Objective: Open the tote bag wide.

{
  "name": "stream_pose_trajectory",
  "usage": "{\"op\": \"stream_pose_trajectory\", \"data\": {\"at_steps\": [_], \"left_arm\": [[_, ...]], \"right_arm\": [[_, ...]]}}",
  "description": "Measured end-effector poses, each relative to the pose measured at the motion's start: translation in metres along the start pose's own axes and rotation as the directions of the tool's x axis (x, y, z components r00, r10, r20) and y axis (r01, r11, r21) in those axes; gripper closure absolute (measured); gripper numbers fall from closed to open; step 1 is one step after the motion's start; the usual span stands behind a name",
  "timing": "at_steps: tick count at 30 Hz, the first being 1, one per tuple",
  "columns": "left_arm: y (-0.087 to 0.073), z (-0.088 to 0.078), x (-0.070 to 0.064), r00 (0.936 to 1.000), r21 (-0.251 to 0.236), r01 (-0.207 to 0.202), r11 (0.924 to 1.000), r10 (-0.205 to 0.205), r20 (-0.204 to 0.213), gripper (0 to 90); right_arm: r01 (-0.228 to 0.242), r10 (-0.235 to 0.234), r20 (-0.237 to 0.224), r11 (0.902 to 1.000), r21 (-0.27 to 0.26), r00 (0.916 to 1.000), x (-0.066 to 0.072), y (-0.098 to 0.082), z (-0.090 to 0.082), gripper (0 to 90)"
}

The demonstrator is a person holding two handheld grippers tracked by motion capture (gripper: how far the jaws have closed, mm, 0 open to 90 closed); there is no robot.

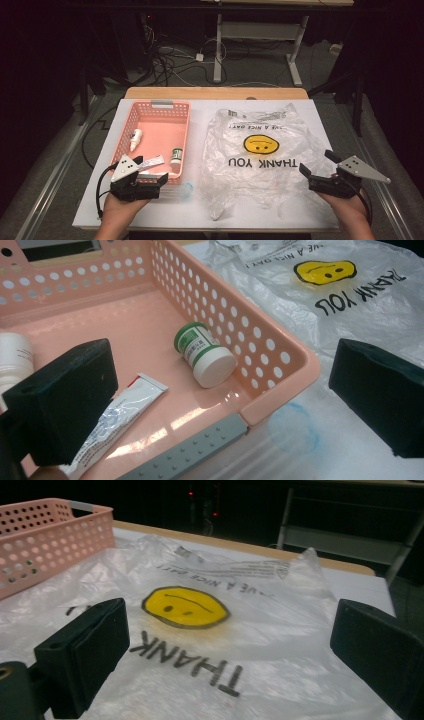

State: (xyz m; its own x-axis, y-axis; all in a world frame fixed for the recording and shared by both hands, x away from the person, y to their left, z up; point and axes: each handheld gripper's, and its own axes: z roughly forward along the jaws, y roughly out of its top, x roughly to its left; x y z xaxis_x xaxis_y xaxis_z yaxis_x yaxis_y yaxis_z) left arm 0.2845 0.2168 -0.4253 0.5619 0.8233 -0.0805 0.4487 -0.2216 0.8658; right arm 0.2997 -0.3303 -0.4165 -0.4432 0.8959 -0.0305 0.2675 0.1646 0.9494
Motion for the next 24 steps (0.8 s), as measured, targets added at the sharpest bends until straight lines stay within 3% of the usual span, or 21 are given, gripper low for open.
{"op": "stream_pose_trajectory", "data": {"at_steps": [7, 10, 13, 17, 24], "left_arm": [[0.004, 0.006, -0.003, 0.9999, -0.001, -0.013, 0.9999, 0.013, 0.010, 0.0], [0.007, 0.009, -0.004, 0.9993, 0.024, -0.010, 0.9997, 0.010, 0.036, 0.0], [0.007, 0.010, -0.007, 0.9976, 0.034, -0.066, 0.9972, 0.066, 0.019, 0.0], [0.005, 0.006, -0.004, 0.9994, -0.041, -0.008, 0.9991, 0.010, 0.034, 0.0], [0.007, 0.008, -0.003, 0.9996, -0.036, -0.023, 0.9991, 0.024, 0.014, 0.0]], "right_arm": [[-0.042, 0.041, 0.048, 0.9990, 0.016, 0.9980, -0.020, -0.007, -0.013, 3.6], [-0.070, 0.068, 0.070, 0.9968, 0.037, 0.9952, -0.028, -0.015, -0.020, 4.7], [-0.082, 0.077, 0.087, 0.9949, 0.058, 0.9932, -0.032, -0.022, -0.025, 5.3], [-0.108, 0.099, 0.107, 0.9907, 0.084, 0.9893, -0.038, -0.030, -0.029, 6.9], [-0.141, 0.129, 0.116, 0.9857, 0.093, 0.9848, -0.050, -0.041, -0.040, 10.1]]}}
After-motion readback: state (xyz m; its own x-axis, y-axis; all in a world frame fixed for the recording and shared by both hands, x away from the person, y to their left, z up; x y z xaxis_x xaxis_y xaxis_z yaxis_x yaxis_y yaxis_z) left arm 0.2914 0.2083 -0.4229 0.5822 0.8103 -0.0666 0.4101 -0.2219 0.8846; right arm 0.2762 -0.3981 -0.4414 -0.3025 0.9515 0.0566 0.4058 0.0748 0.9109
